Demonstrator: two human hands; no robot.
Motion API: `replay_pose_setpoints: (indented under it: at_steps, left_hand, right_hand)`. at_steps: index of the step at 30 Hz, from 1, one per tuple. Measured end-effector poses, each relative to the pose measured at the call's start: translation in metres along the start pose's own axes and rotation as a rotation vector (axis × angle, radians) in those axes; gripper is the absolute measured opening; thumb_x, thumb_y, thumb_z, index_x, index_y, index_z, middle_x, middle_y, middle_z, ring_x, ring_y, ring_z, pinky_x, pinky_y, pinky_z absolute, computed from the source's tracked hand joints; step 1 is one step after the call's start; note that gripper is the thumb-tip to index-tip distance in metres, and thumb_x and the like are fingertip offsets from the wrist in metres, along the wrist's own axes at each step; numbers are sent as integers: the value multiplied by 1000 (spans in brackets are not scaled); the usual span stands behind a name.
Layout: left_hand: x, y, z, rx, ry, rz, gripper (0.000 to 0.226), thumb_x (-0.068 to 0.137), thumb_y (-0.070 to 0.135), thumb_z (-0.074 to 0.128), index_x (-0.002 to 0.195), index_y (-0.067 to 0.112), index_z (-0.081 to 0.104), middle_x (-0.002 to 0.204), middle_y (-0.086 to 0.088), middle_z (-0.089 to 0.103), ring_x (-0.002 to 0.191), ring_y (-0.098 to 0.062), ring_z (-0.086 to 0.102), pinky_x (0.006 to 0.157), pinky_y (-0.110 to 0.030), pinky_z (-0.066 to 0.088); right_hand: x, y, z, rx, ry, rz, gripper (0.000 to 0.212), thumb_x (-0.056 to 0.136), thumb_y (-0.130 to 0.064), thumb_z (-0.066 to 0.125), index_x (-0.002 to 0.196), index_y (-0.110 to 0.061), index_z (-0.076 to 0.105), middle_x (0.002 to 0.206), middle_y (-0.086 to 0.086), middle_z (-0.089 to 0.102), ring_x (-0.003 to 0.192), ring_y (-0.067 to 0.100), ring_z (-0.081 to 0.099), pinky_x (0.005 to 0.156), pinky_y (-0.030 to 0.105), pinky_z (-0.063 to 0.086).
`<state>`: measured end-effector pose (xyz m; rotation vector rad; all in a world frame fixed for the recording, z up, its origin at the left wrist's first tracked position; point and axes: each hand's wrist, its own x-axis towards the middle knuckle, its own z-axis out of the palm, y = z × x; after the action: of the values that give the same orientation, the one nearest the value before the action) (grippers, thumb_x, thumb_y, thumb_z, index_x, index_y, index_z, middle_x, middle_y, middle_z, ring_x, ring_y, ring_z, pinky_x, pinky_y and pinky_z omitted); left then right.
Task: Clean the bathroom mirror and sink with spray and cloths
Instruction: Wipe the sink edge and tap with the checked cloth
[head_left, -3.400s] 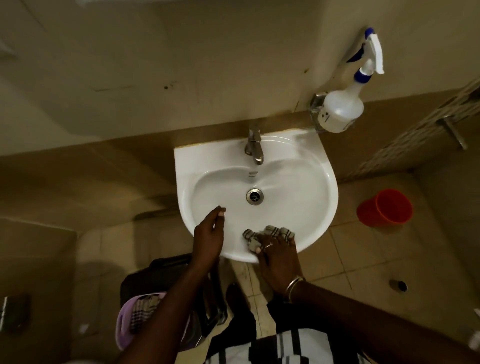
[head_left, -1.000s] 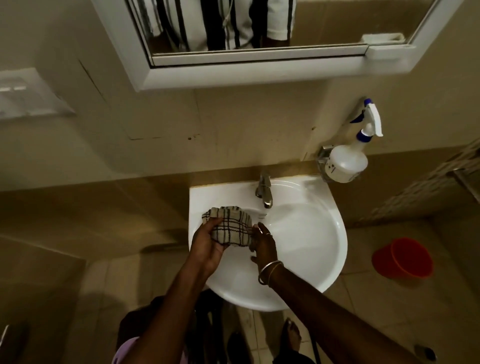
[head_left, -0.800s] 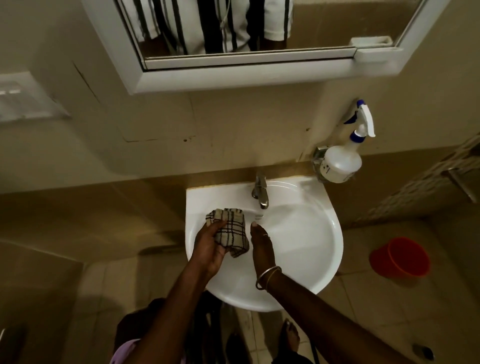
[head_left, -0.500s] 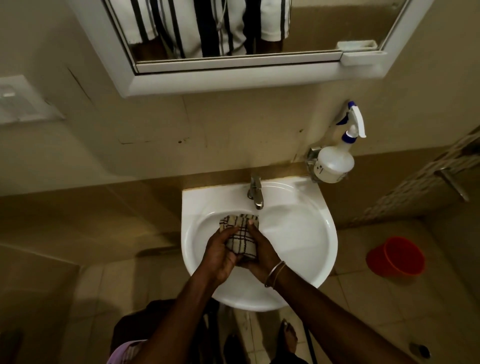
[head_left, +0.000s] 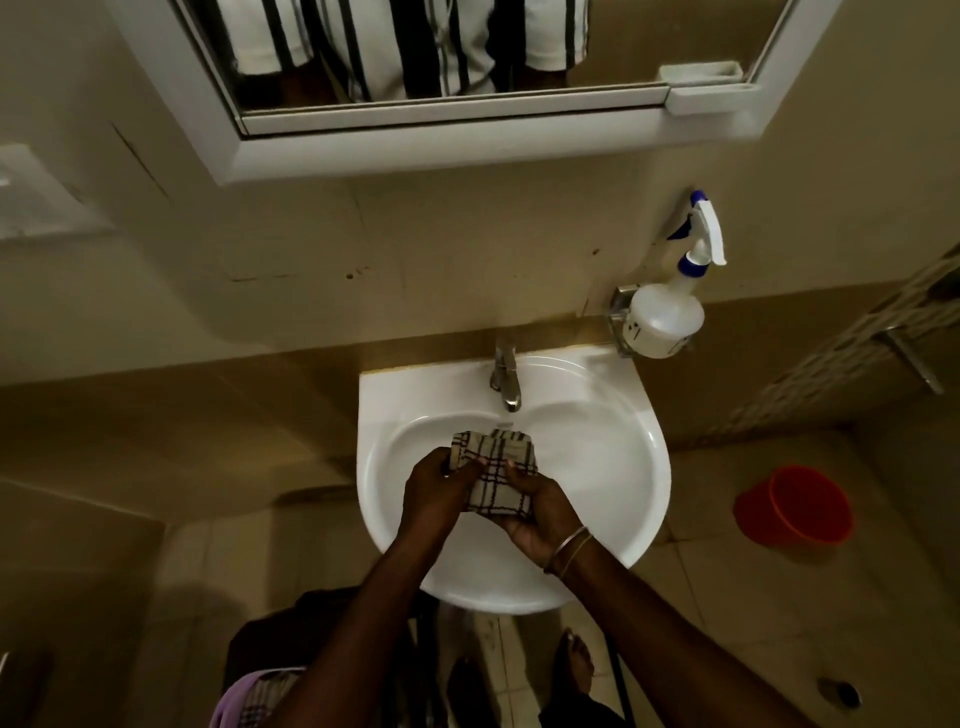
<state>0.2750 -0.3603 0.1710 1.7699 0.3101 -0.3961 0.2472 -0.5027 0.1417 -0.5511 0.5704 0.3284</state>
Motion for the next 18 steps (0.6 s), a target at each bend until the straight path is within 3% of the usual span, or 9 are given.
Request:
replay_pose_setpoints:
  at_steps: [2,5,9,13,18]
  left_hand:
    - [-2,3,2,-10,26,8,10,92,27,71,101,28,72,96,1,76,88,-17,73,80,-44,63]
    - [-6,8,3,-64,27,-20,14,90,27,75,100,19,71,96,-1,74,87,-14,71,71,-30,61]
    - [-8,10,5,-280,-95,-230,37,85,25,81,114,11,64,103,-11,77,92,-24,76,78,-39,64]
    - [-8,6,13,-325,-35,-269,53,84,18,81,129,17,53,109,-11,73,96,-27,74,67,-34,63]
    - [-11,0,24,-288,-12,-270,37,86,11,79,122,11,68,103,-9,78,91,-28,76,71,-37,64]
  right_hand:
    - [-2,-5,2,-17,4,-5,49,94,-11,57,142,1,52,135,30,61,113,41,68,86,51,61]
    - [-6,-12,0,-43,-24,-13,44,98,-11,55,139,4,53,134,31,62,115,42,67,85,50,62]
    - [-10,-18,-9,-114,-21,-11,44,94,-11,57,136,3,55,129,28,66,111,40,69,81,47,63]
    - [-10,-21,-16,-227,9,-20,48,89,-18,64,134,-2,58,129,26,67,117,42,66,86,50,61]
    - [-13,-29,-20,-613,109,-107,50,82,-43,75,125,-17,69,115,13,76,107,33,73,81,50,63]
